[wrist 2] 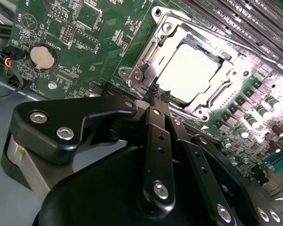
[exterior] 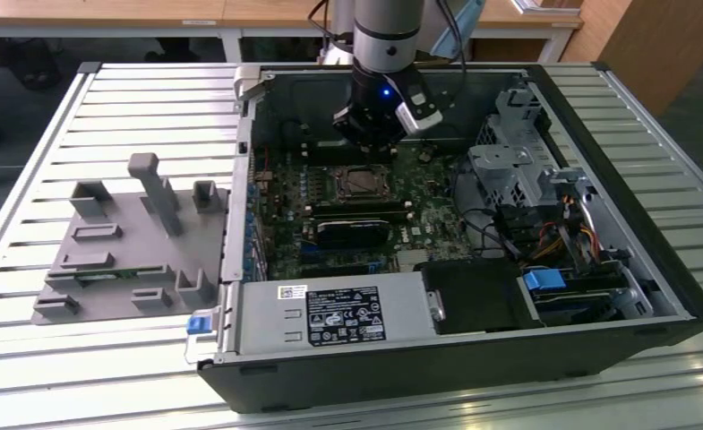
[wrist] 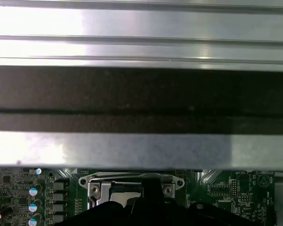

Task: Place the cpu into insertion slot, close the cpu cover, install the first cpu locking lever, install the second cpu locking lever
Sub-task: 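Install the second cpu locking lever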

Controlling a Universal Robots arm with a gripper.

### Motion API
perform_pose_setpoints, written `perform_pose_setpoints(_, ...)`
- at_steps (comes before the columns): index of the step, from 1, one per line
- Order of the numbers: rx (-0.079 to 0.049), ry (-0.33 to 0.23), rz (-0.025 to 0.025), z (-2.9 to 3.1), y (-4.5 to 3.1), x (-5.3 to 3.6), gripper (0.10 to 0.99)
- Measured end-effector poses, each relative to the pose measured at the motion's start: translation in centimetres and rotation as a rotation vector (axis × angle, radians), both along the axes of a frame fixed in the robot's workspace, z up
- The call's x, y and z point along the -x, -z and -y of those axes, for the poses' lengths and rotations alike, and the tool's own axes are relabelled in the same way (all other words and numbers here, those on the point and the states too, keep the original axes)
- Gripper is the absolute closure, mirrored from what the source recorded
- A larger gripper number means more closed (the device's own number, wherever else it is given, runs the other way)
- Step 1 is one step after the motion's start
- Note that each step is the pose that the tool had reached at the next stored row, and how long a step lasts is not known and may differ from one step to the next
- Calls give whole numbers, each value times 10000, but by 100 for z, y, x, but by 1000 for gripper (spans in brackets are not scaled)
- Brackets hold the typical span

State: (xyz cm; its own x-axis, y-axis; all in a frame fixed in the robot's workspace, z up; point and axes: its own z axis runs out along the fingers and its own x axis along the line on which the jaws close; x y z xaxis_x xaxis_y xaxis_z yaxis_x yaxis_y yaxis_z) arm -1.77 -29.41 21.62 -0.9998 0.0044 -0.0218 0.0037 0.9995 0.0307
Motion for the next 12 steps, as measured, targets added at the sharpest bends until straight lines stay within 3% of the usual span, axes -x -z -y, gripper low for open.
perform_pose_setpoints(12, -1, 0, 1, 57, 0, 0, 980)
